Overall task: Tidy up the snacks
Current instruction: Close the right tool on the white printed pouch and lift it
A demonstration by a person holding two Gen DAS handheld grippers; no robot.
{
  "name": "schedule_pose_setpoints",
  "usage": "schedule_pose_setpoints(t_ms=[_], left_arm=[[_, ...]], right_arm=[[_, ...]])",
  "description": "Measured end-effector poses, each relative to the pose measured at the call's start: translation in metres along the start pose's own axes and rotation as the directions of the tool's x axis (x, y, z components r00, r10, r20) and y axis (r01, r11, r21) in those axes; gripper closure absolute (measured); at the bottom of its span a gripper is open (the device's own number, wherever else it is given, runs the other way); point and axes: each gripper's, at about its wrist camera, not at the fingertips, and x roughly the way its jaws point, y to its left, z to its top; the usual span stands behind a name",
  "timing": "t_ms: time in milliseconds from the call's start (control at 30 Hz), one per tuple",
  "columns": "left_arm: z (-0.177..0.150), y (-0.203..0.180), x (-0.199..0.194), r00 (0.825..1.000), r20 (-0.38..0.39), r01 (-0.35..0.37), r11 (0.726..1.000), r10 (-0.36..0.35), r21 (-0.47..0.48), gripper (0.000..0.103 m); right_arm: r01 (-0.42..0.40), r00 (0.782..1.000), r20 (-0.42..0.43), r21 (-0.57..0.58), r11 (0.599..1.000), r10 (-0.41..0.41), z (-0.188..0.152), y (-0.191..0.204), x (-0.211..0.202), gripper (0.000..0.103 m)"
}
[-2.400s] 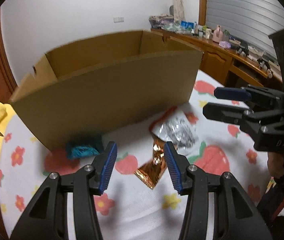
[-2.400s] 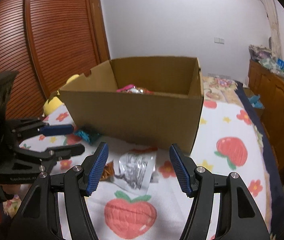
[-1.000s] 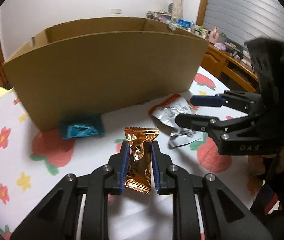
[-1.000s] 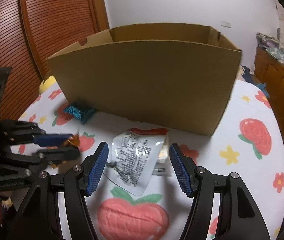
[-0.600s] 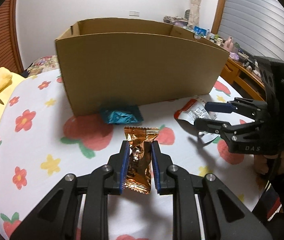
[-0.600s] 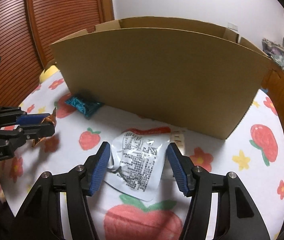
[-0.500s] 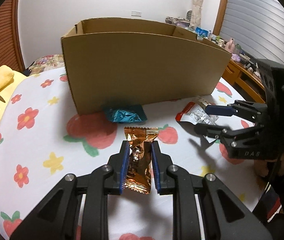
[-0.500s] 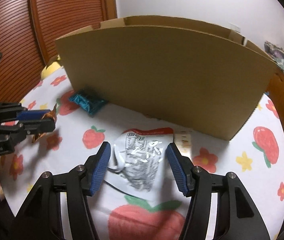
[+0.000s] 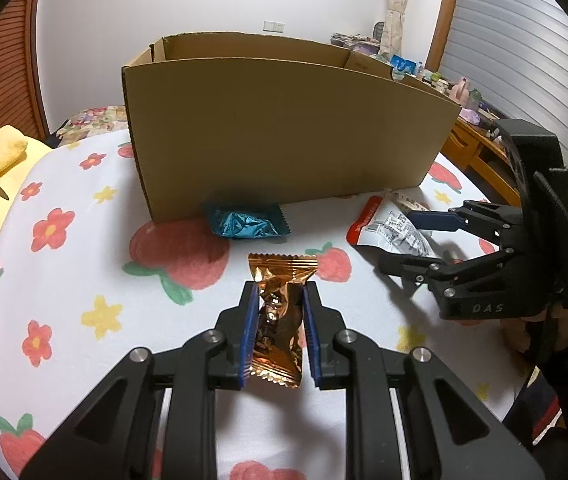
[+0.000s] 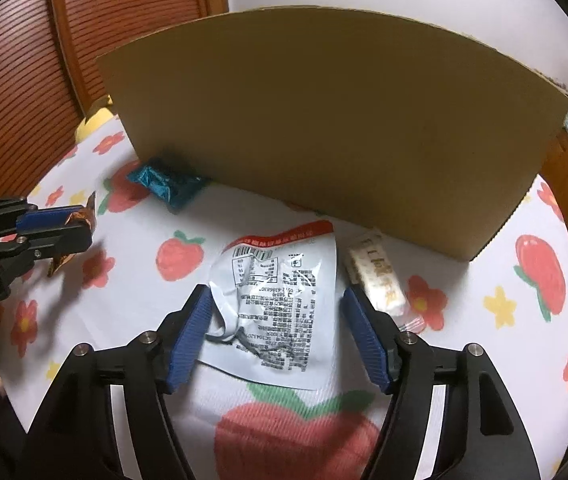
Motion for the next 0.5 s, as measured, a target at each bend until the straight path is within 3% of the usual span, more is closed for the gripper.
schedule_pose_setpoints(t_ms=[133,200,500], left_arm=[[-0.0004,-0.0001,0.0009,1.000,-0.001,0.001,1.000,-0.001,0.000,0.083],[-0.0007,-0.0001,0.0014,1.000,-0.002,-0.001,1.000,0.001,0.000,0.083],[-0.0018,-0.0004,0.0028,1.000,0.000,-0.009,1.000,0.009,-0.001,0.083]], right_arm=[[0.024,1.000,-0.007,-0.032,0.999,-0.024,0.0008,0.0067,0.0036,0.030],[0.023,1.000,-0.002,-0.034,0.999,-0.024,0.0006,0.0079,0.0037,0.040],[0.015,1.000,0.017,-0.043,0.999,-0.014,-0.0025,0.0113,-0.0010,0.045]])
